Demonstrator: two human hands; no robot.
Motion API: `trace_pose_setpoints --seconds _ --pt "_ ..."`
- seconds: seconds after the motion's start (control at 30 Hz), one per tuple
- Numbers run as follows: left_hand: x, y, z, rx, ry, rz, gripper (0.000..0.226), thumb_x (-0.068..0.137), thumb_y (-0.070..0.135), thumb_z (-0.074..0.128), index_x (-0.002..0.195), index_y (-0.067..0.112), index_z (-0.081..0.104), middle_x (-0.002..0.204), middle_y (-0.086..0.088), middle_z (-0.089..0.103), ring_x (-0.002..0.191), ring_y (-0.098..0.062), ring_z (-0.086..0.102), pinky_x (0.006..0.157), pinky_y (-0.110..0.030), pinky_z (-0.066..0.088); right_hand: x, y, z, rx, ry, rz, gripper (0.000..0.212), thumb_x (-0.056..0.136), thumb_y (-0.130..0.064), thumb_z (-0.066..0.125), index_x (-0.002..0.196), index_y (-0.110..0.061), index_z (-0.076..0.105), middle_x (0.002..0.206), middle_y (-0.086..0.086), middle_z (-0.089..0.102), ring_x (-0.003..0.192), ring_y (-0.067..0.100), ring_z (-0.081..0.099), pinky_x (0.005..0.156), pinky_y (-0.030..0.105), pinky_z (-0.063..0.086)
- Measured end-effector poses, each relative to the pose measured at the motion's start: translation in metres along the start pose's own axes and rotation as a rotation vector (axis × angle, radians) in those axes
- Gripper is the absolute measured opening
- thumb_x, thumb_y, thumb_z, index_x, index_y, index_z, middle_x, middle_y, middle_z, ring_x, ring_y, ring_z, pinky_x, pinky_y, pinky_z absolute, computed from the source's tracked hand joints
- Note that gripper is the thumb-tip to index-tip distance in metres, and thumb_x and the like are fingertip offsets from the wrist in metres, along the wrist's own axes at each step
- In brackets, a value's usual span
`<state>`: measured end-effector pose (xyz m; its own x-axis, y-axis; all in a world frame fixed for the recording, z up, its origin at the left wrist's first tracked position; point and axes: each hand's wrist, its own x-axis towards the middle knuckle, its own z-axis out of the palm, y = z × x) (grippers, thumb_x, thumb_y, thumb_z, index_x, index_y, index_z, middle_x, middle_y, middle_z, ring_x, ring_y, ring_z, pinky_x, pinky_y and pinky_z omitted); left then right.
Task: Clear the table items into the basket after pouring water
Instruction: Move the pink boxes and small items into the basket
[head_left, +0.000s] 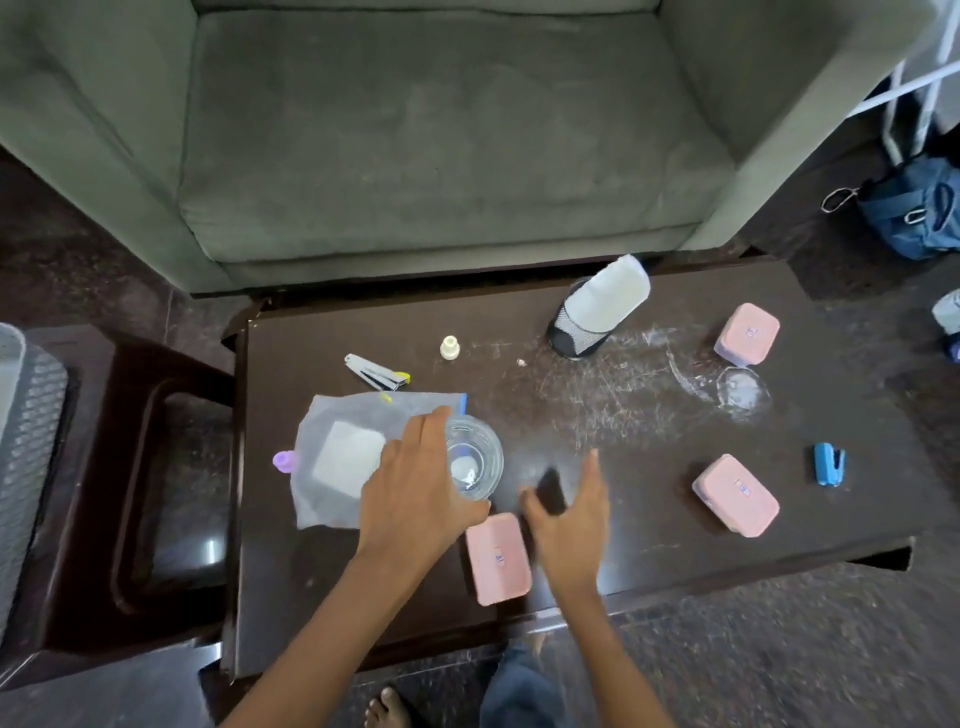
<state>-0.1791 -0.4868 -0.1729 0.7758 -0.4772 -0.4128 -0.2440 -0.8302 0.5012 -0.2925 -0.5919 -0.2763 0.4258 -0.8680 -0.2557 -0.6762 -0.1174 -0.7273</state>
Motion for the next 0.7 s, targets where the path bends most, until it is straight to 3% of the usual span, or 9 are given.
trace_pose_setpoints --seconds 0.07,0.23,0.3,0.37,0.43,0.5,0.57,0.7 --pt "0.019 0.02 0.009 -0.002 -0.022 0.009 0.087 0.063 0.032 0.074 0.137 0.03 0.028 0.135 0.011 0.042 0.117 -0.022 0.047 0.085 -0.037 0.046 0.047 -0.012 -0.015 0.221 0.038 0.051 0.09 0.073 -0.019 0.076 0.145 -0.014 0.022 0.144 0.009 0.038 0.13 0.022 0.041 0.105 0.027 0.03" --pt "0.067 0.053 0.04 0.037 -0.057 0.027 0.091 0.065 0.033 0.076 0.14 0.032 0.024 0.138 0.01 0.038 0.123 -0.022 0.043 0.091 -0.038 0.044 0.158 -0.035 -0.016 0.368 -0.028 0.063 0.108 0.062 -0.021 0.085 0.146 -0.018 0.016 0.149 0.004 0.032 0.134 0.018 0.035 0.112 0.038 0.03" --pt "0.084 0.06 0.051 0.053 -0.07 0.035 0.092 0.064 0.033 0.076 0.14 0.031 0.024 0.138 0.01 0.038 0.121 -0.023 0.044 0.089 -0.037 0.045 0.185 -0.044 -0.014 0.418 -0.091 0.026 0.109 0.06 -0.014 0.085 0.145 -0.017 0.018 0.143 -0.004 0.036 0.131 0.014 0.036 0.111 0.032 0.03" --pt "0.098 0.066 0.061 0.068 -0.071 0.041 0.092 0.065 0.032 0.076 0.141 0.031 0.024 0.139 0.01 0.037 0.119 -0.024 0.045 0.086 -0.036 0.045 0.205 -0.049 -0.009 0.454 -0.138 0.001 0.105 0.058 -0.008 0.085 0.142 -0.018 0.022 0.127 -0.013 0.043 0.12 0.011 0.043 0.103 0.026 0.036" --pt "0.109 0.07 0.067 0.087 -0.064 0.045 0.092 0.065 0.031 0.076 0.141 0.031 0.025 0.139 0.01 0.038 0.118 -0.025 0.046 0.086 -0.035 0.045 0.217 -0.05 -0.003 0.45 -0.159 -0.01 0.101 0.057 -0.008 0.086 0.137 -0.018 0.026 0.123 -0.007 0.046 0.115 0.014 0.047 0.097 0.026 0.042" --pt "0.117 0.072 0.071 0.111 -0.065 0.054 0.092 0.064 0.031 0.076 0.141 0.03 0.025 0.138 0.009 0.039 0.116 -0.026 0.046 0.085 -0.036 0.046 0.224 -0.047 0.0 0.442 -0.139 -0.013 0.094 0.056 -0.01 0.086 0.131 -0.02 0.03 0.121 -0.004 0.048 0.112 0.015 0.049 0.087 0.018 0.046" --pt "0.122 0.074 0.074 0.125 -0.071 0.056 0.092 0.065 0.031 0.076 0.141 0.029 0.024 0.136 0.008 0.039 0.116 -0.026 0.045 0.084 -0.037 0.047 0.226 -0.047 0.0 0.435 -0.134 -0.022 0.082 0.059 -0.01 0.085 0.121 -0.026 0.032 0.115 -0.005 0.048 0.107 0.013 0.05 0.074 0.006 0.045" --pt "0.13 0.077 0.076 0.121 -0.099 0.044 0.093 0.067 0.031 0.076 0.143 0.028 0.021 0.139 0.007 0.036 0.122 -0.025 0.041 0.085 -0.039 0.048 0.219 -0.042 -0.011 0.408 -0.135 -0.024 0.078 0.062 -0.013 0.084 0.117 -0.028 0.032 0.113 -0.007 0.048 0.105 0.01 0.049 0.069 0.006 0.04"
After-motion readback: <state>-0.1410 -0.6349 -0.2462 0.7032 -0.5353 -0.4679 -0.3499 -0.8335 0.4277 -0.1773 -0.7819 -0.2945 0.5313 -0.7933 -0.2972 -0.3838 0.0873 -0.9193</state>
